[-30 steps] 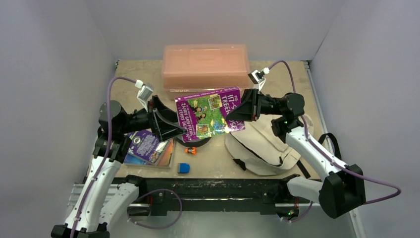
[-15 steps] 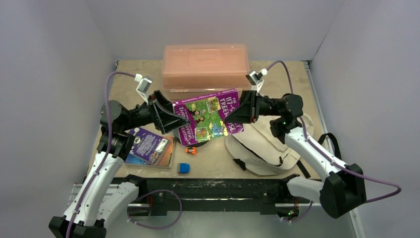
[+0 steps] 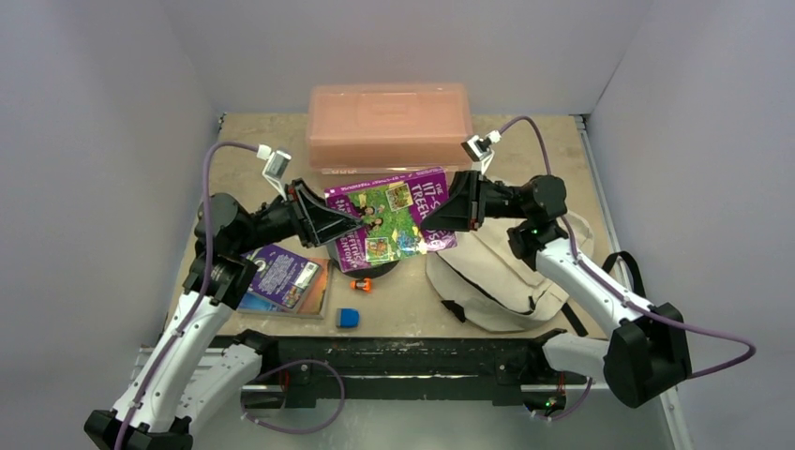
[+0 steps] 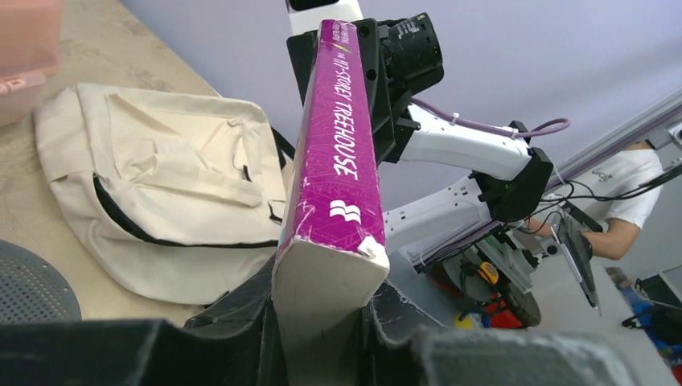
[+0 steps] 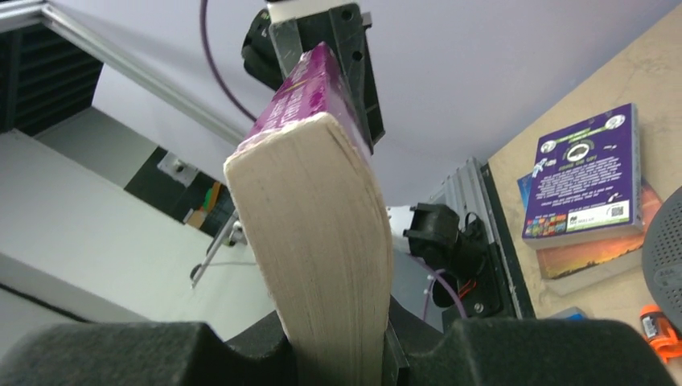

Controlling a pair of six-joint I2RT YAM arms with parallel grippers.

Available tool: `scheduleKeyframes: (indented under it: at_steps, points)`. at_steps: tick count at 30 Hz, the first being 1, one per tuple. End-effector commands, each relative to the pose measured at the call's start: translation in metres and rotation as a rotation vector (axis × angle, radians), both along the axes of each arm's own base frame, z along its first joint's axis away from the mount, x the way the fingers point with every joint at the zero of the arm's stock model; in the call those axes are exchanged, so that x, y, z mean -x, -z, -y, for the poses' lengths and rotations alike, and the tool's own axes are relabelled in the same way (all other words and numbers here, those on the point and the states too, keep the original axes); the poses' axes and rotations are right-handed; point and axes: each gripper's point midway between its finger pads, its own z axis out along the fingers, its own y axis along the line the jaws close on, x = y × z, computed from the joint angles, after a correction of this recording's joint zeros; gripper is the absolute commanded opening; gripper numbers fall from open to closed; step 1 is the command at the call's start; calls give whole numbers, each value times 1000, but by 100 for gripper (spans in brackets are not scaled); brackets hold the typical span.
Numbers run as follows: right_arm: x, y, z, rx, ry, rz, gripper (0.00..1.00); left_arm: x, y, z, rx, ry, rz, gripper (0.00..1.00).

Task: Pack the student bag
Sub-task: Pick up the book from the center of the board.

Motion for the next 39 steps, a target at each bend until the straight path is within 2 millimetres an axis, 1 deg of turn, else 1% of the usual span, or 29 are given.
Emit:
scheduleKeyframes:
  at_steps: [1, 2, 3, 4, 5, 6, 7, 8, 9, 11, 12, 13, 15, 16, 17, 20, 21, 23, 25, 26, 29, 31, 32, 34, 36, 39]
  points:
    - [-5, -10, -3, -21, 60, 97, 5, -13, -1, -5, -35, -85, 35, 1]
    - [-16, 3, -6, 57, 96, 38, 11, -16, 4, -8, -62, -116, 21, 0]
    - [-28, 14, -6, 124, 163, 55, 20, -18, 4, -12, -82, -155, 26, 0]
    - [-44, 29, -4, 228, 259, 53, 33, -24, 9, -18, -114, -211, 16, 0]
    - [-62, 50, 4, 360, 377, 50, 51, -29, 12, -27, -147, -277, 3, 0]
    - [-76, 65, 15, 464, 476, 63, 66, -32, 16, -34, -178, -332, -11, 0]
    - [-86, 77, 27, 548, 556, 69, 76, -37, 24, -43, -213, -391, -39, 0]
    - [-99, 87, 44, 633, 665, 99, 82, -40, 28, -50, -236, -438, -57, 0]
    - [-107, 95, 61, 719, 754, 115, 86, -45, 33, -59, -262, -501, -81, 0]
    - [-113, 104, 90, 866, 885, 180, 95, -49, 45, -74, -316, -586, -155, 0]
    - [-109, 108, 99, 947, 930, 221, 97, -51, 47, -79, -340, -616, -185, 0]
    - [-111, 110, 111, 1024, 987, 269, 97, -51, 53, -85, -367, -646, -220, 0]
    - [-102, 121, 115, 1170, 973, 366, 97, -52, 56, -96, -397, -702, -257, 0]
    - [-93, 130, 113, 1260, 940, 415, 97, -51, 57, -100, -408, -725, -263, 0]
    - [-82, 140, 101, 1337, 885, 488, 97, -50, 56, -104, -412, -740, -254, 0]
    - [-55, 171, 87, 1534, 728, 662, 96, -49, 54, -108, -423, -753, -223, 0]
    - [-50, 181, 83, 1572, 684, 690, 95, -48, 55, -109, -428, -755, -221, 0]
    - [-49, 193, 75, 1596, 649, 706, 91, -48, 61, -109, -439, -751, -232, 0]
    - [-54, 197, 77, 1641, 683, 698, 82, -47, 67, -105, -440, -730, -251, 0]
    - [-57, 198, 78, 1673, 697, 699, 75, -47, 69, -102, -437, -716, -260, 0]
    - [-62, 203, 79, 1720, 728, 685, 64, -45, 75, -93, -416, -667, -283, 0]
    - [-64, 205, 80, 1728, 746, 685, 51, -44, 76, -88, -404, -644, -287, 0]
    - [-63, 207, 80, 1724, 739, 682, 48, -44, 77, -86, -401, -633, -289, 0]
    - [-61, 215, 77, 1725, 699, 672, 47, -44, 76, -84, -402, -620, -288, 0]
    - [-62, 217, 81, 1750, 718, 667, 45, -44, 75, -83, -401, -613, -285, 0]
    - [-65, 215, 85, 1772, 754, 677, 24, -44, 74, -80, -396, -600, -282, 0]
